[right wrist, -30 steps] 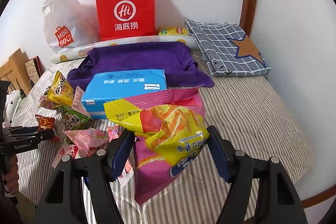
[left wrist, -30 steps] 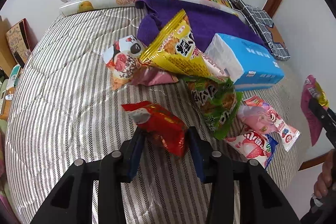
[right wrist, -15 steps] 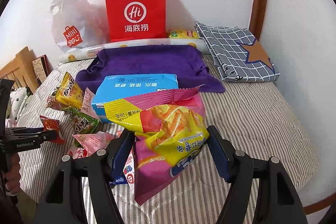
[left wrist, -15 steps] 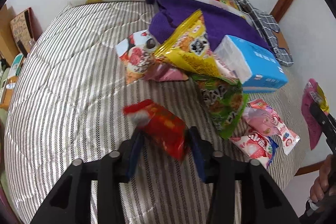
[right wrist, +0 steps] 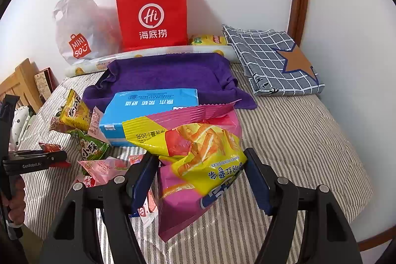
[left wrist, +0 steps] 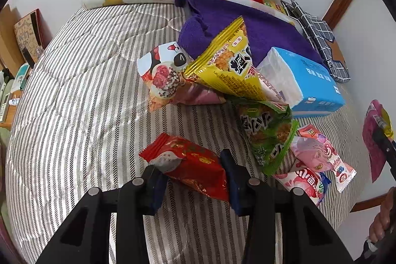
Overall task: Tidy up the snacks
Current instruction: 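Carry the red packet and chip bag with both tools over the purple towel, then lower both held snacks onto the purple towel and open both tools, then move the right tool down to the pink stick-shaped snack, then close the right tool on the pink stick snack and lift it, then grasp the panda-face snack bag with the left tool, then lift the panda bag with the left tool while the right tool carries the pink stick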
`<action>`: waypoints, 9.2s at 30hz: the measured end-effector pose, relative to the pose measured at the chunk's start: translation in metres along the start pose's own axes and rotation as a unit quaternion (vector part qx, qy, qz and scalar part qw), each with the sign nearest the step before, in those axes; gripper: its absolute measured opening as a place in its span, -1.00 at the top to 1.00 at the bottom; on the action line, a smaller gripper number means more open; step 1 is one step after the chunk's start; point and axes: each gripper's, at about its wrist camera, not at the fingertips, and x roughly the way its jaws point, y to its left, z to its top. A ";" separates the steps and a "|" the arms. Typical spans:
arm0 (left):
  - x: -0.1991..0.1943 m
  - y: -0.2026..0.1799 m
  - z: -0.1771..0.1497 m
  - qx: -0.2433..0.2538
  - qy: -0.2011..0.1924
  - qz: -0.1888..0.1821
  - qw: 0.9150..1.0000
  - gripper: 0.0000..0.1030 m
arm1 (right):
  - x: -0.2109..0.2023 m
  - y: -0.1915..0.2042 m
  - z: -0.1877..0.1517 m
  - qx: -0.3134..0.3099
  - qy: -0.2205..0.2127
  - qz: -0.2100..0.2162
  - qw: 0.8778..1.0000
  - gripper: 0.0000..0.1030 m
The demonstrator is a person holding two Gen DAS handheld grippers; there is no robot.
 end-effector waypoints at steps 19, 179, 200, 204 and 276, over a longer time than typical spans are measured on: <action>-0.063 -0.053 0.022 0.035 -0.053 -0.032 0.997 0.25 | -0.017 0.005 0.028 -0.012 -0.007 0.029 0.999 -0.34; -0.085 0.000 0.049 -0.005 -0.077 0.065 0.995 -0.58 | 0.046 0.034 0.020 -0.030 0.100 0.100 0.989 -0.15; -0.059 0.032 0.046 -0.044 -0.055 0.067 0.995 -0.57 | 0.086 0.057 -0.017 -0.074 0.147 0.121 0.979 0.59; -0.047 0.034 0.055 -0.051 -0.050 0.064 0.995 -0.57 | 0.078 0.044 -0.014 -0.074 0.133 0.111 0.982 0.60; -0.115 -0.072 0.023 0.027 -0.080 -0.045 0.995 0.29 | -0.038 -0.015 0.030 0.006 0.011 0.041 0.999 0.58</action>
